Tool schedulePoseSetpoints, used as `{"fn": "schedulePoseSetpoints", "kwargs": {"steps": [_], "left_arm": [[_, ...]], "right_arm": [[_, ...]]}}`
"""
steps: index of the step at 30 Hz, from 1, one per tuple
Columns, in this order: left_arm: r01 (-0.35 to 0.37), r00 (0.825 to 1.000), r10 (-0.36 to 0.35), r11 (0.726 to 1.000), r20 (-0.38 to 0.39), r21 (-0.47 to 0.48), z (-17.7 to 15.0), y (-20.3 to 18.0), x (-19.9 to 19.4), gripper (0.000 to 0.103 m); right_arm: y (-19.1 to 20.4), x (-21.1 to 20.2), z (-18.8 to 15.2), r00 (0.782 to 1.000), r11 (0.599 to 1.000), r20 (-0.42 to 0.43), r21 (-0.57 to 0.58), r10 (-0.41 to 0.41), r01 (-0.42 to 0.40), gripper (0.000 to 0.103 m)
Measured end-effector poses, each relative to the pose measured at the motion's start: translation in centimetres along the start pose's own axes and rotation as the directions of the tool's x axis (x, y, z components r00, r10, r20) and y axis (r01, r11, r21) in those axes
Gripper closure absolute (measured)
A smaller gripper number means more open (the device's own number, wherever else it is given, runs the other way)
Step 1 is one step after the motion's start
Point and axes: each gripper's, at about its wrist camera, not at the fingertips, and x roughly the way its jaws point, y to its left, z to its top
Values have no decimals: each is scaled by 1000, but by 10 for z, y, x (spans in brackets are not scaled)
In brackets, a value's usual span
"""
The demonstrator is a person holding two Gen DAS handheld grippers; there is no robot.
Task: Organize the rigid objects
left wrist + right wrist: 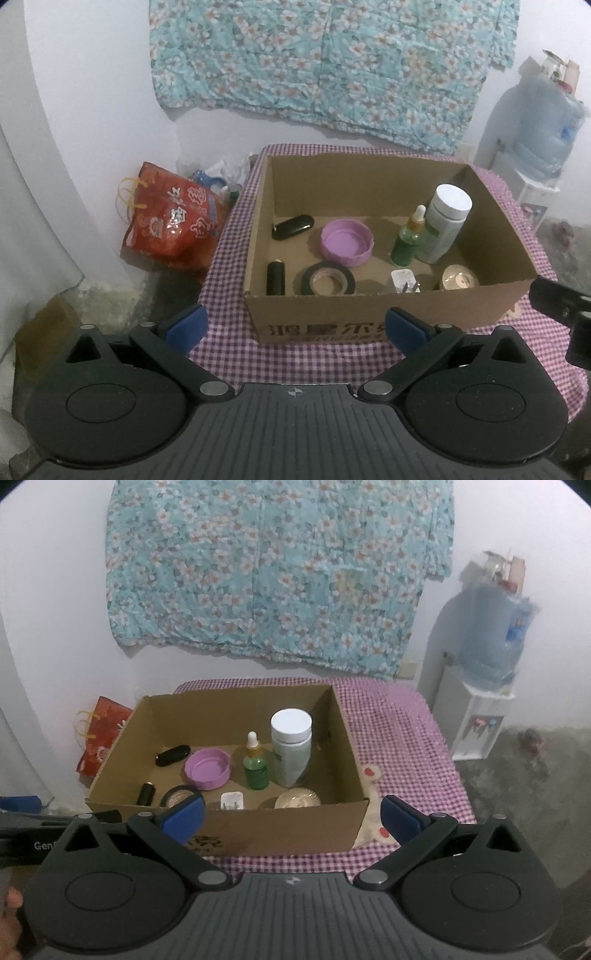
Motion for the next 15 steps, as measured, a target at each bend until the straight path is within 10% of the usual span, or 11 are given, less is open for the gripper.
{"fn": "schedulePoseSetpoints", "kwargs": {"steps": [15], "left_arm": [[-9,1000,9,1000,13,-8,4,-3,-4,0]], "right_arm": [[-12,7,-5,997,997,-50,58,62,-59,0]]}}
